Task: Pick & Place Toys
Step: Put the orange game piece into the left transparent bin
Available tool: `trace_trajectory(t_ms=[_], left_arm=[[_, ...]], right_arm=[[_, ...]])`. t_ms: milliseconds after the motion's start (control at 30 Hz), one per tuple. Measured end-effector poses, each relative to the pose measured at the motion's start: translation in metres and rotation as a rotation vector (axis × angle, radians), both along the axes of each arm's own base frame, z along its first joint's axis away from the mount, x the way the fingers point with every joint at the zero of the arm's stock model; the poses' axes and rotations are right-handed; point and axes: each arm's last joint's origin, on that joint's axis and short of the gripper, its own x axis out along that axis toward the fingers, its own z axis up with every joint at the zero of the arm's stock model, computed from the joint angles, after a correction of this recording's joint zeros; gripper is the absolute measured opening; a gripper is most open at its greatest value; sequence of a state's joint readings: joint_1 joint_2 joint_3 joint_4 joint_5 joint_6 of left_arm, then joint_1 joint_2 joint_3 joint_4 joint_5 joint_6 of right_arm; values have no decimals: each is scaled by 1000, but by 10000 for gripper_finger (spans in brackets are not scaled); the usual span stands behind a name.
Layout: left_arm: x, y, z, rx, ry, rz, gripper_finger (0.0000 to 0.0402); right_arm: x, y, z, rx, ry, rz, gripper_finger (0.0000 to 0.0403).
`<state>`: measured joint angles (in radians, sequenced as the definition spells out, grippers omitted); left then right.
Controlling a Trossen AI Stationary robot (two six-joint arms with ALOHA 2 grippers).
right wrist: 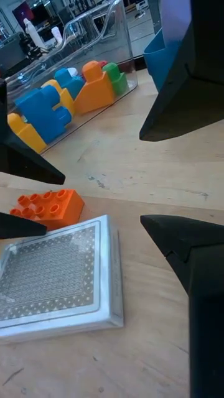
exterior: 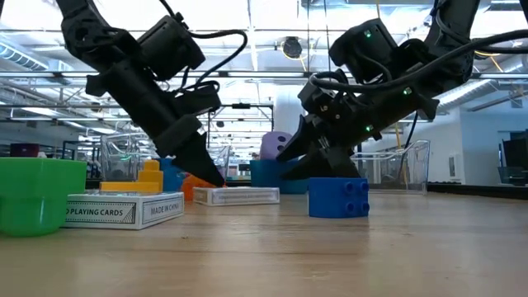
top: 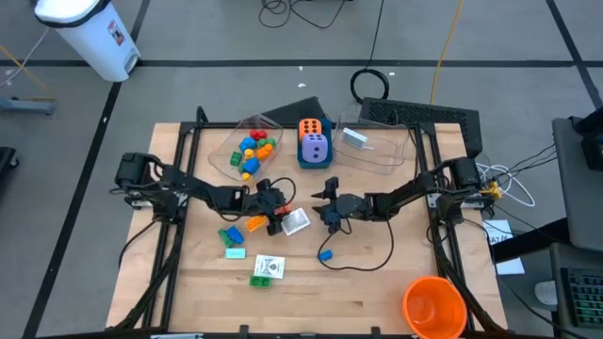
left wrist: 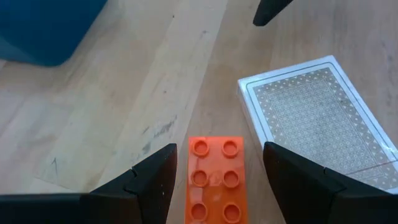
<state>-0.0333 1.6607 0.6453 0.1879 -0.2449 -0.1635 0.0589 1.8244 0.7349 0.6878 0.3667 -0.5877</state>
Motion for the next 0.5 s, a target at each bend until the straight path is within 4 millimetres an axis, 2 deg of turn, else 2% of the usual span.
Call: trace_trajectory(t_ms=[267,500], left_arm=[[-6,11,-4,-50,71,37,246],[-8,13,-6,-73,94,52,246]], right_arm=[[0,0,-1,-1,8,-1,196],[-1,0,-1,-2,12,-2,196]])
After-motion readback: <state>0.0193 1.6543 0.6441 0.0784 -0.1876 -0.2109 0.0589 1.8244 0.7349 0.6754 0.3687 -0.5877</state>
